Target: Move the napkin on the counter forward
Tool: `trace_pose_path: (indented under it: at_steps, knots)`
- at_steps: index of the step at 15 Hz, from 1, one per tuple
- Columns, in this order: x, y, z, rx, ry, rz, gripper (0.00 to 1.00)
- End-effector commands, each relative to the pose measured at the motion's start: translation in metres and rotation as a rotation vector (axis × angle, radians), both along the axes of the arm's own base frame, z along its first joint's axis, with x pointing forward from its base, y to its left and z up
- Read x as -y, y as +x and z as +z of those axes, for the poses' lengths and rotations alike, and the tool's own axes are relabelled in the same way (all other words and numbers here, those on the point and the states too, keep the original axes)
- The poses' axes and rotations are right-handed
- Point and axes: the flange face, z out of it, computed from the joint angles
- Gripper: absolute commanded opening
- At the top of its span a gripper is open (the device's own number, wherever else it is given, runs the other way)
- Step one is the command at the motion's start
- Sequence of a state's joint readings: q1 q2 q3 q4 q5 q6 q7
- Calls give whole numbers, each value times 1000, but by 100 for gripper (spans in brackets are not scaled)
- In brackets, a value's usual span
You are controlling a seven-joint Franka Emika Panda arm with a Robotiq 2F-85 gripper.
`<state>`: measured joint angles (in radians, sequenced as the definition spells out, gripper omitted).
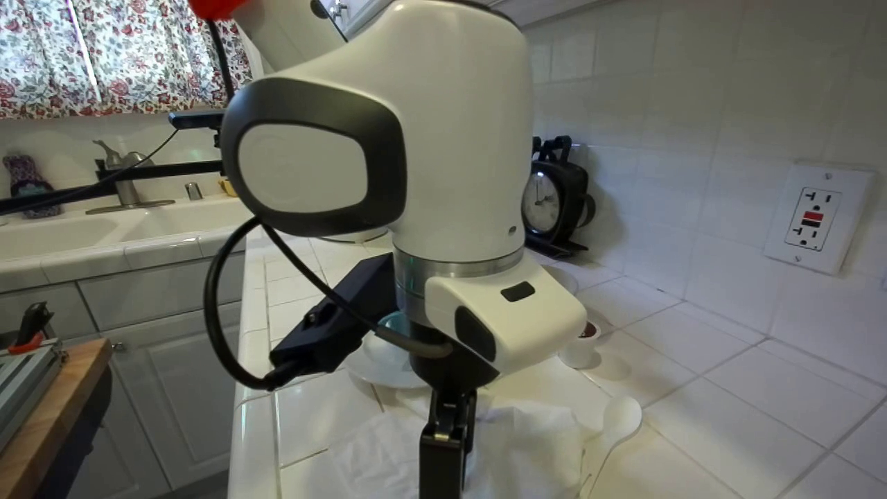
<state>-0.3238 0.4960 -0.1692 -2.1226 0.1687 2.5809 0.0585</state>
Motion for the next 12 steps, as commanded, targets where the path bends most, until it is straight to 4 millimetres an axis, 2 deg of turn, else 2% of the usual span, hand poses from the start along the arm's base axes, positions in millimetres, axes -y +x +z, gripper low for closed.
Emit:
trace_pose_path:
  at_steps: [1, 2, 4, 5, 12]
  knots:
    - [-1, -6, 2, 36, 2, 48, 95]
    - [-1, -6, 2, 42, 0, 50, 74]
    - [-1, -7, 3, 46, -1, 58, 68]
    - [-1, -7, 5, 51, -2, 60, 62]
    - [-8, -7, 12, 65, -8, 89, 7]
